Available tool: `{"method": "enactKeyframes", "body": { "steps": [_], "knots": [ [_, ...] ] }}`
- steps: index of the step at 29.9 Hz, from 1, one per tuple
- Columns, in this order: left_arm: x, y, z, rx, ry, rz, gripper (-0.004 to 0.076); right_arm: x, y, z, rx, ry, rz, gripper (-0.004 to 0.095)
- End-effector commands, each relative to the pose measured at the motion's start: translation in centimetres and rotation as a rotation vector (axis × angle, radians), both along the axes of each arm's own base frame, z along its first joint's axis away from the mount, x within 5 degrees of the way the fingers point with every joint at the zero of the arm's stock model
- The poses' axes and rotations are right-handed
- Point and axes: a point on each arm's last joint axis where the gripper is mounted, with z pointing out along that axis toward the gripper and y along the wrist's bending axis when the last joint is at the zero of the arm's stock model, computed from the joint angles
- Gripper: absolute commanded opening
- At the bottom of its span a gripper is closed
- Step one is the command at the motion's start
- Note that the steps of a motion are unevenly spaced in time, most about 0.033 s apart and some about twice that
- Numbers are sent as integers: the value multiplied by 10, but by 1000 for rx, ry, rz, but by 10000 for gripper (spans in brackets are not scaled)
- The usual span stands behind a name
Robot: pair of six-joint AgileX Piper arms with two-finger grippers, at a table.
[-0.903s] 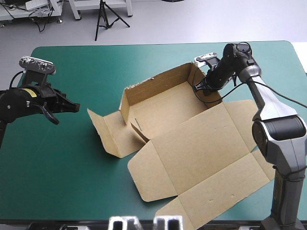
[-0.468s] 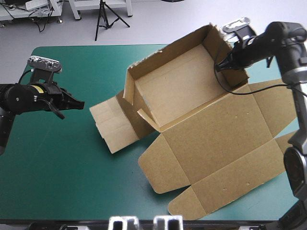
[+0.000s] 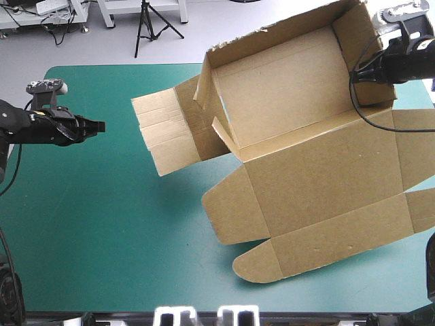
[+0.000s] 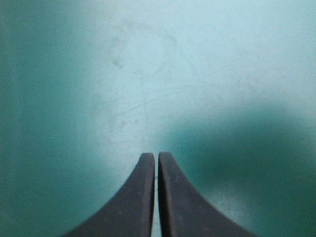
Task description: Fold the box
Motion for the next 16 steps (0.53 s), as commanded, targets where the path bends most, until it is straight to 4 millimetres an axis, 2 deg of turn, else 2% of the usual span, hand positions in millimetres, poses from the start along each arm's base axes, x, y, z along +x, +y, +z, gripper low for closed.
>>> {"method": "enactKeyframes", "body": {
  "steps": [1, 3, 6, 9, 12, 16],
  "knots": [
    [9, 1, 16, -180, -112, -1, 17, -21, 10, 23, 91, -64, 66, -18],
    [16, -2, 9, -233, -97, -51, 30, -21, 13, 25, 120, -70, 90, -18],
    [26, -11, -4, -374, -44, -167, 92, -22, 15, 26, 142, -73, 103, -18],
    [32, -21, -13, -540, -14, -326, 195, -22, 16, 27, 159, -76, 115, -18],
    [37, -29, -17, -566, -21, -357, 267, -22, 19, 28, 181, -83, 131, -18],
    [37, -50, -17, -548, -25, -443, 280, -22, 24, 30, 232, -95, 180, -18]
  ]
}}
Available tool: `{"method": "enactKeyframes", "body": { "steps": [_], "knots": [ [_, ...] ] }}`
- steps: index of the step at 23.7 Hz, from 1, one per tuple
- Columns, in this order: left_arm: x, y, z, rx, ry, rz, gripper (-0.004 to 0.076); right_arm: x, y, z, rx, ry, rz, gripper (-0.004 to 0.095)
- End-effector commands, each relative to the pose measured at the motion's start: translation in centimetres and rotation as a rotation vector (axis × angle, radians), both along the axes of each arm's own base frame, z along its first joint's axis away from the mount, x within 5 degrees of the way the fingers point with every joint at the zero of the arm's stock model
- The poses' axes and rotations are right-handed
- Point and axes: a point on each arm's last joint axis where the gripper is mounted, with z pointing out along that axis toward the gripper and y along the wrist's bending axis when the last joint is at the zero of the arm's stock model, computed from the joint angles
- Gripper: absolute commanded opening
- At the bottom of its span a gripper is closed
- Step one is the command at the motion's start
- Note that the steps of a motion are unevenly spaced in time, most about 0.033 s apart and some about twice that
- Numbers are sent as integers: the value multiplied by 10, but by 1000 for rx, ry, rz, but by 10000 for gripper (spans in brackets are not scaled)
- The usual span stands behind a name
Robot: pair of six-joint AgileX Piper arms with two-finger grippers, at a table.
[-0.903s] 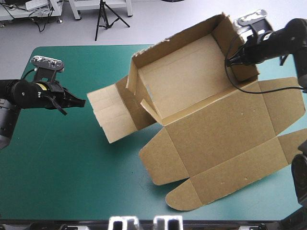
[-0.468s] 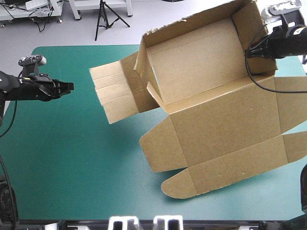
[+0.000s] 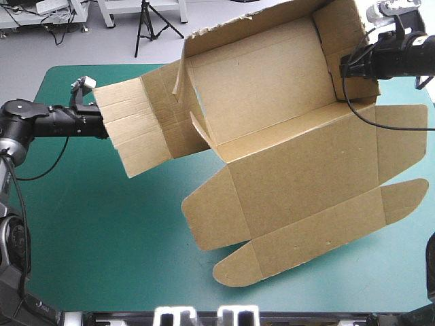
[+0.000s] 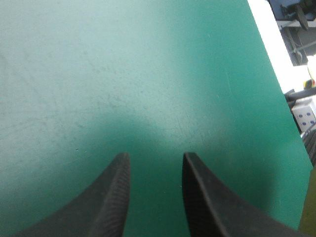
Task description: Fold the box
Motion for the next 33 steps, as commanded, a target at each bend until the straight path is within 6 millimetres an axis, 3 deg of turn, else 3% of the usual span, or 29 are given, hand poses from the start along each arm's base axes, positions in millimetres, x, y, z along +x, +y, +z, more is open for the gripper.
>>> {"method": "enactKeyframes", "body": {
  "steps": [1, 7, 10, 13, 16, 22, 33],
  "knots": [
    [-14, -37, 33, -107, -92, -167, 280, -17, 8, 21, 91, -56, 69, -18],
    [-20, -75, 51, -253, -187, -263, 280, -3, 6, 9, 84, -15, 56, -18],
    [-32, -87, 66, -281, -224, -295, 285, 9, 2, -3, 62, 26, 28, -18],
    [-48, -97, 81, -278, -266, -335, 289, 18, 12, -14, 9, 67, 26, -18],
    [-61, -97, 94, -275, -306, -341, 323, 26, 28, -23, -50, 87, 19, -17],
    [-70, -96, 101, -270, -297, -333, 455, 29, 49, -20, -18, 40, 35, -17],
    [-78, -96, 108, -277, -285, -316, 468, 29, 70, -18, -22, 5, -5, -17]
  ]
}}
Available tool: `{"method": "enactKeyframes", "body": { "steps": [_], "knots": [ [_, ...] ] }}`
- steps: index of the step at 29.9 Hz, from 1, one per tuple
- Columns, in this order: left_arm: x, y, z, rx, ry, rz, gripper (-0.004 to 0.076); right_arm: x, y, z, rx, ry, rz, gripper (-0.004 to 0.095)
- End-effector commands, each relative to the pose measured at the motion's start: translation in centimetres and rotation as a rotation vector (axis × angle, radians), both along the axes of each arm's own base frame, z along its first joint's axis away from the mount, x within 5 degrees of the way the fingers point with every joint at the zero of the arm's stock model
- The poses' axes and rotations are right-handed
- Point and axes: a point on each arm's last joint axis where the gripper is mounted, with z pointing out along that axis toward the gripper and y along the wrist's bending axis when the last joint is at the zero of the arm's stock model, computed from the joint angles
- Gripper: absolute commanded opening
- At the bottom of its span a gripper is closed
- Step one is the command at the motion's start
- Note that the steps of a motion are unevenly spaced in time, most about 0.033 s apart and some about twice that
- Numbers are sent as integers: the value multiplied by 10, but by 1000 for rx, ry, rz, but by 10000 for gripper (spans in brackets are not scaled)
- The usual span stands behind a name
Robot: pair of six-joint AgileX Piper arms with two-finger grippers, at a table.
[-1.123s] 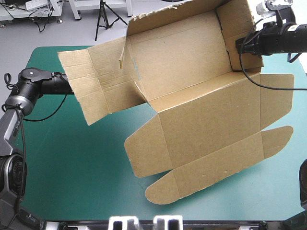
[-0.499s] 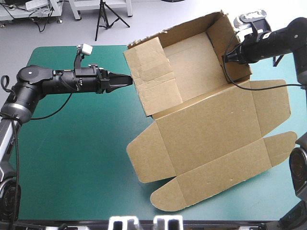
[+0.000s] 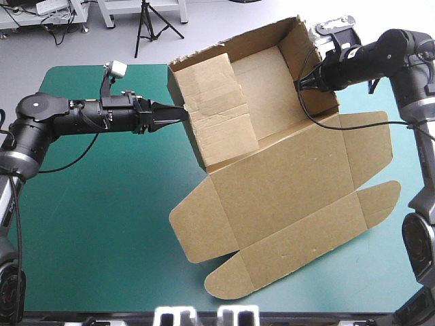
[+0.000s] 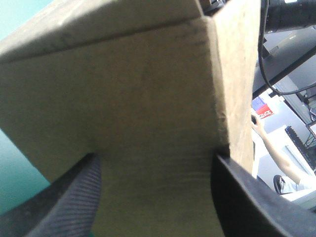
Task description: Fold the box
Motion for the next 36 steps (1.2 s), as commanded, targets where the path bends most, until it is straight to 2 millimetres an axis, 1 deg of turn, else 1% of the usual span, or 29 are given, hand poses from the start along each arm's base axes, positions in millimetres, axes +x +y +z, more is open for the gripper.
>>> {"method": "enactKeyframes", "body": {
  "steps": [1, 11, 13, 16, 20, 24, 26, 29, 32, 33, 36],
  "knots": [
    [-24, -5, 31, -90, -49, -85, 468, -14, 4, 32, 100, -129, -15, -17],
    [-35, -5, 42, -110, -83, -87, 468, -12, 3, 32, 97, -144, -30, -17],
    [-35, -5, 43, -112, -83, -87, 468, -12, 4, 33, 103, -147, -30, -17],
    [-34, -4, 37, -50, -74, -77, 468, -13, 5, 34, 124, -145, -19, -17],
    [-29, 0, 30, 36, -68, -15, 468, -13, 7, 34, 138, -146, -7, -17],
    [-20, 6, 25, 101, -57, 102, 467, -13, 8, 35, 160, -145, -2, -17],
    [-16, 6, 25, 100, -50, 155, 467, -13, 9, 35, 173, -140, -10, -17],
    [-10, 1, 28, 74, -63, 233, 467, -15, 14, 35, 178, -132, -6, -17],
    [-9, -14, 30, 63, -106, 264, 467, -16, 22, 34, 158, -137, -11, -16],
    [-9, -22, 30, 69, -118, 271, 467, -16, 26, 34, 153, -138, -10, -17],
    [-8, -34, 28, 114, -138, 338, 467, -19, 38, 34, 136, -144, -10, -17]
  ]
}}
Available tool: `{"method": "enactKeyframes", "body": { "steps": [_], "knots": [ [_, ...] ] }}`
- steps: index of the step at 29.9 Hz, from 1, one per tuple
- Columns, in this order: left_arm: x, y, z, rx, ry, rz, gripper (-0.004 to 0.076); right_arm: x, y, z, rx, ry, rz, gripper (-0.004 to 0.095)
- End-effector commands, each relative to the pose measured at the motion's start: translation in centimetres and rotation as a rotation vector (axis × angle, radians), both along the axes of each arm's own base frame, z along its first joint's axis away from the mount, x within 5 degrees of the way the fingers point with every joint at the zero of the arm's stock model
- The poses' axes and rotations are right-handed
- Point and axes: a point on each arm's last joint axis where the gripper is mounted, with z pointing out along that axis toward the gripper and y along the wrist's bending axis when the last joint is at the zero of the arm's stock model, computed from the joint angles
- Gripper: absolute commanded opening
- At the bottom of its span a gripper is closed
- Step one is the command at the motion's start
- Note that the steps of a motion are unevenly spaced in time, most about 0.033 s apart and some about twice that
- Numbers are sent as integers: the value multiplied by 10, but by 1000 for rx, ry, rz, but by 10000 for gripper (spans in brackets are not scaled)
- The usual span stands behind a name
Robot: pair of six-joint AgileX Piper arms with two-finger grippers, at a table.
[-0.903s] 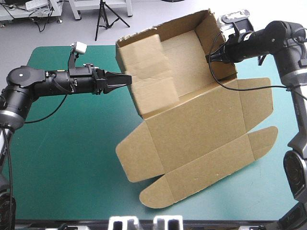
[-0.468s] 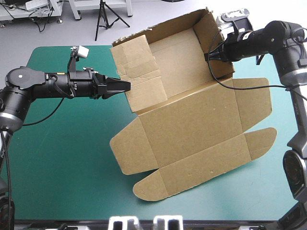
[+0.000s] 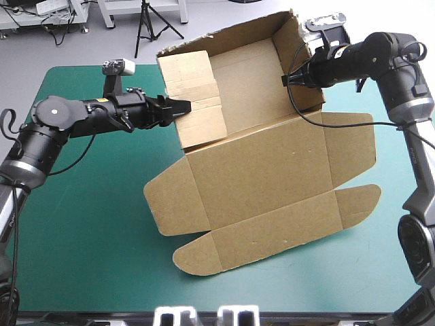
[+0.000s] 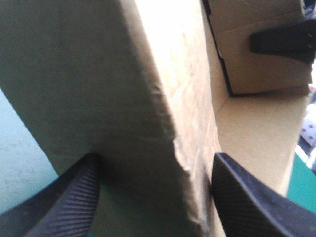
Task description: Fold the box
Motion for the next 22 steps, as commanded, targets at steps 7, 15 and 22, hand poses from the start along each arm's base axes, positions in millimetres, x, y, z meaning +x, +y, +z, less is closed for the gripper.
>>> {"method": "enactKeyframes", "body": {
  "steps": [7, 15, 22],
  "knots": [
    [-7, -17, 16, 63, -45, 224, 465, -27, 42, 27, 91, -75, 14, -17],
    [-1, -5, 9, 165, -30, 353, 454, -28, 62, 21, 159, -37, 51, -17],
    [6, -5, 3, 151, -2, 389, 325, -29, 63, 21, 175, -20, 61, -18]
  ]
}}
